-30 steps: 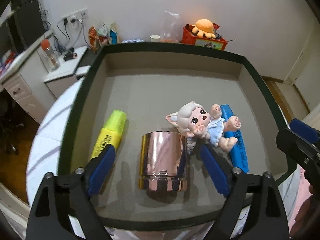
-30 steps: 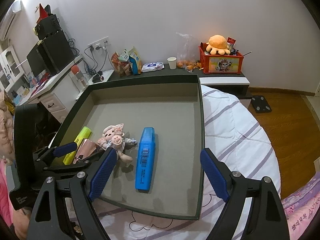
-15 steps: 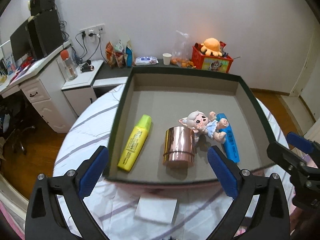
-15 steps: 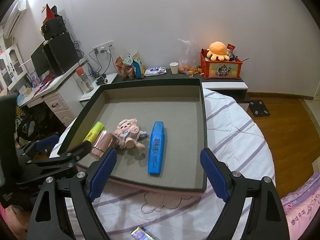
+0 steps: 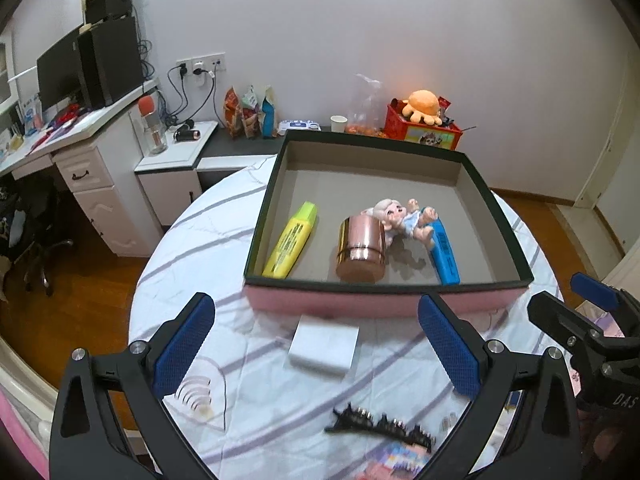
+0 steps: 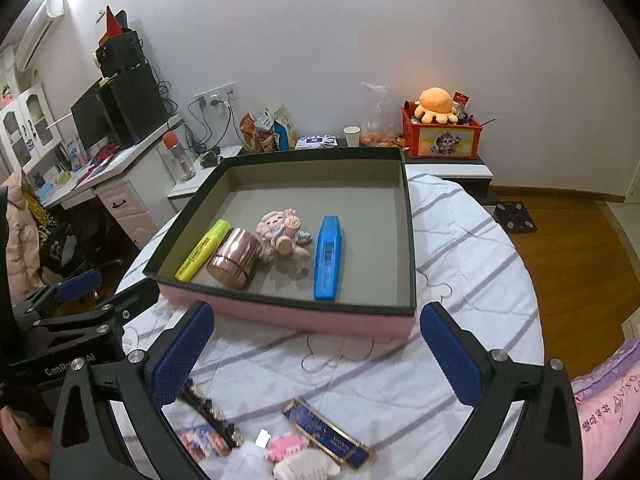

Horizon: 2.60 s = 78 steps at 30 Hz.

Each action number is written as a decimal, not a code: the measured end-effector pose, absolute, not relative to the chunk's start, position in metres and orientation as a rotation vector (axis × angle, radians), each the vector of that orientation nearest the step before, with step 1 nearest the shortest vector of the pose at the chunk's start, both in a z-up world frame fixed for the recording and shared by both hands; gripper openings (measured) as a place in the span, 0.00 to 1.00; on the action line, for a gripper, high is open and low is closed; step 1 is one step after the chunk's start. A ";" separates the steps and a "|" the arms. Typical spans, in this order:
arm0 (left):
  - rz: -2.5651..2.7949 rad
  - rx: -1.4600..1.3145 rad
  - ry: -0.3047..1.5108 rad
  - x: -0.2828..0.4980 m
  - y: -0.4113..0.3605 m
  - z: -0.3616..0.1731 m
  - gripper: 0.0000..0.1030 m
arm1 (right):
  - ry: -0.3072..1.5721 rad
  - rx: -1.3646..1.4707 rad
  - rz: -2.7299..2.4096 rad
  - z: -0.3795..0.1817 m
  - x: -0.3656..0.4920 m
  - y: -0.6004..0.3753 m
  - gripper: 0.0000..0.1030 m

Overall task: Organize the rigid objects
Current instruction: 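Withdraw the left tool from the box, then reach the right tool to the blue-and-gold pen case and close on it, then carry the pen case with the right tool into the box and release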

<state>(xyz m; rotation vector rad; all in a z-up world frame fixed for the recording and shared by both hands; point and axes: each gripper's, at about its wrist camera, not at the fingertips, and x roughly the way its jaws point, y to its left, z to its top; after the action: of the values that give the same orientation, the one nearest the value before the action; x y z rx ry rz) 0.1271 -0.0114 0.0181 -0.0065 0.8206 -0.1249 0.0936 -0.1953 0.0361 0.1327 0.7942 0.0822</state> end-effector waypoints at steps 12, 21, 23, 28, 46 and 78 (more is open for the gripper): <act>-0.104 -0.031 0.860 0.095 0.000 0.001 1.00 | 0.887 0.135 0.065 0.001 0.066 -0.215 1.00; -0.106 -0.016 0.879 0.087 -0.004 -0.009 1.00 | 0.971 0.080 0.098 -0.023 0.062 -0.211 1.00; -0.106 -0.009 0.885 0.087 -0.005 -0.012 1.00 | 0.985 0.066 0.112 -0.027 0.064 -0.208 1.00; -0.093 -0.016 0.903 0.089 -0.002 -0.018 1.00 | 1.021 0.016 0.138 -0.036 0.070 -0.199 0.99; -0.084 -0.025 0.938 0.101 0.004 -0.032 1.00 | 1.178 -0.231 0.256 -0.057 0.096 -0.174 0.72; -0.117 -0.008 0.858 0.121 -0.013 -0.003 1.00 | 0.925 -0.019 0.269 0.013 0.090 -0.182 0.20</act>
<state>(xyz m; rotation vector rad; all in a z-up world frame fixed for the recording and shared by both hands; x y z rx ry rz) 0.1206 -0.0131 -0.0034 -0.0081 0.8580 -0.1171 0.0903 -0.1821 0.0131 -0.0191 0.9254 0.2689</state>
